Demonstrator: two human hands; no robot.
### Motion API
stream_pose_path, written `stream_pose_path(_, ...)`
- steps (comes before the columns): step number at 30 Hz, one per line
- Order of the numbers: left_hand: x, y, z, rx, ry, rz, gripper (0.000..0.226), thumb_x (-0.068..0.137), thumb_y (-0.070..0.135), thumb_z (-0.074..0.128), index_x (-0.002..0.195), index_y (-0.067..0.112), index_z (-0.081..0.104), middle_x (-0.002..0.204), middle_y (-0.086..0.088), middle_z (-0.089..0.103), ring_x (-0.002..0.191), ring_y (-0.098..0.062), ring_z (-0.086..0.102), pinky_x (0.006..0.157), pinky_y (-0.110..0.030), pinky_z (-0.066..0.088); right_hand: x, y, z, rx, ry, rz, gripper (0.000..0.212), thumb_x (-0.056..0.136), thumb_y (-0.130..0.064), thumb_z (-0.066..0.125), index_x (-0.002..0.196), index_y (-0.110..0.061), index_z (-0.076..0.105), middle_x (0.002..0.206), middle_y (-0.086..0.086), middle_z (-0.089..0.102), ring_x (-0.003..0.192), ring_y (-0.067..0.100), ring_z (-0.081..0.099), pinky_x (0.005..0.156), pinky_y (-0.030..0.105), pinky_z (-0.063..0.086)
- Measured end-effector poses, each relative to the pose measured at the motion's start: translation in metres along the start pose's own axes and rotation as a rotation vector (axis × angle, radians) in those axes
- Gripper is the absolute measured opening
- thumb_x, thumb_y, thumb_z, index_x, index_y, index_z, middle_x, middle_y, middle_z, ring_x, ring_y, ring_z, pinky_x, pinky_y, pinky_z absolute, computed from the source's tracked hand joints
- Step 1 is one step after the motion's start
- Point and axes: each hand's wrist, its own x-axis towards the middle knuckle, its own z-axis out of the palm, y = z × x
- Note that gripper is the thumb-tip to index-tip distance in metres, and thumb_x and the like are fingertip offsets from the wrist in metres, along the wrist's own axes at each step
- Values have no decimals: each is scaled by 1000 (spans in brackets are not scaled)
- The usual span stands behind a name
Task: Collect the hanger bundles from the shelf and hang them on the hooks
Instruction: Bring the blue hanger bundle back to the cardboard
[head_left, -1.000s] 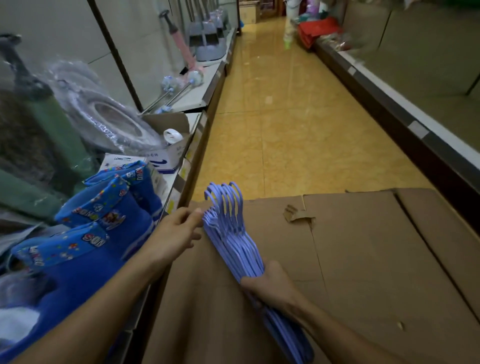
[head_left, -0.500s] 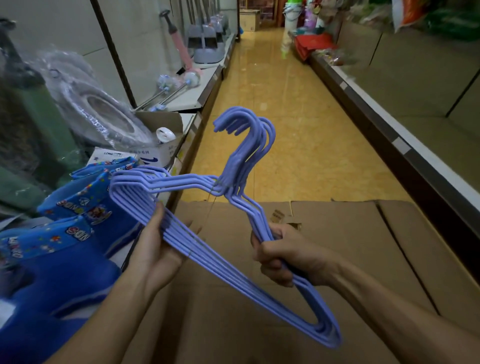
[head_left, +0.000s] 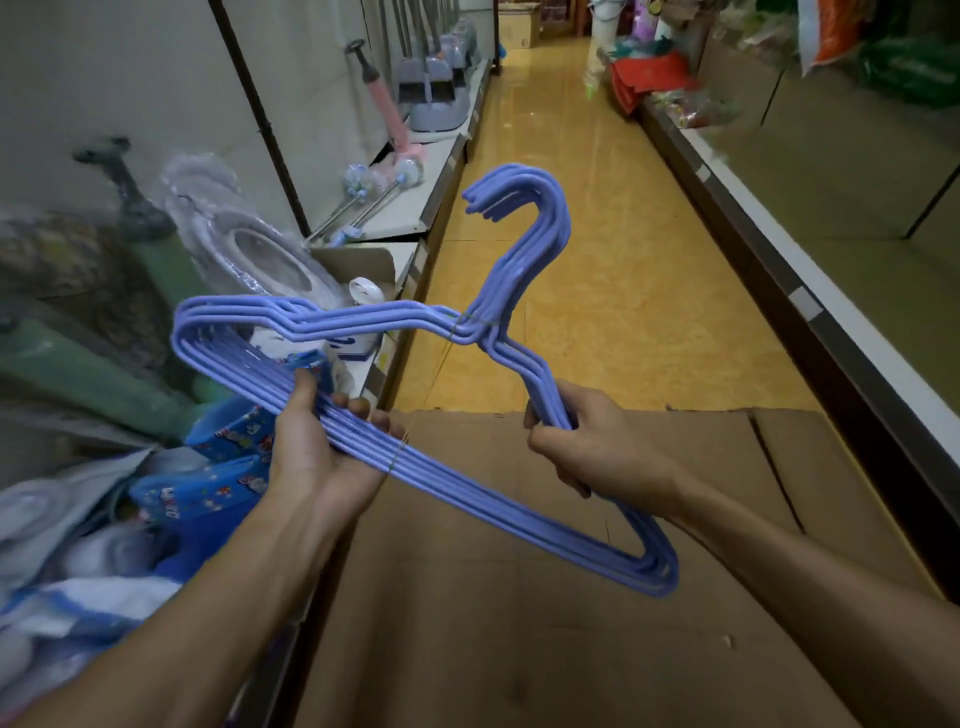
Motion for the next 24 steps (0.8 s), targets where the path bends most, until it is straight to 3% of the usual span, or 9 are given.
stream_pose_path(5,-78,61,69,40,-40,22,50,96,58,44,64,21,38,51,4,31,40,-14,32,57,-29,35,-26,-108,-27,-128,180,62,21,86,-47,57,83,-27,53,69,-5,55,63,20,53,65,40,47)
stream_pose_path(9,-162,119,147,33,-51,41,49,98,54,41,63,21,38,48,4,27,40,-14,27,56,-29,31,-53,-225,-68,-238,343,96,27,84,-53,49,80,-27,48,73,-1,58,76,32,60,75,47,50)
stream_pose_path(16,-327,239,287,-9,-86,-15,52,95,55,49,59,22,36,48,5,28,39,-13,26,60,-27,32,-118,-449,-154,-247,500,65,24,85,-43,50,73,-22,48,68,-1,57,71,30,56,69,45,49)
stream_pose_path(20,-413,293,346,-33,-150,6,49,96,45,52,58,23,31,46,8,27,35,-12,24,52,-26,28,-163,-551,-185,-217,516,52,22,84,-36,49,69,-21,45,63,-1,51,61,25,48,62,45,46)
stream_pose_path(24,-489,342,391,-25,-296,-17,44,95,37,52,58,24,31,43,9,38,37,-13,35,59,-29,34,-199,-646,-222,-215,485,29,20,83,-35,49,68,-23,46,60,-2,49,58,24,47,57,39,41)
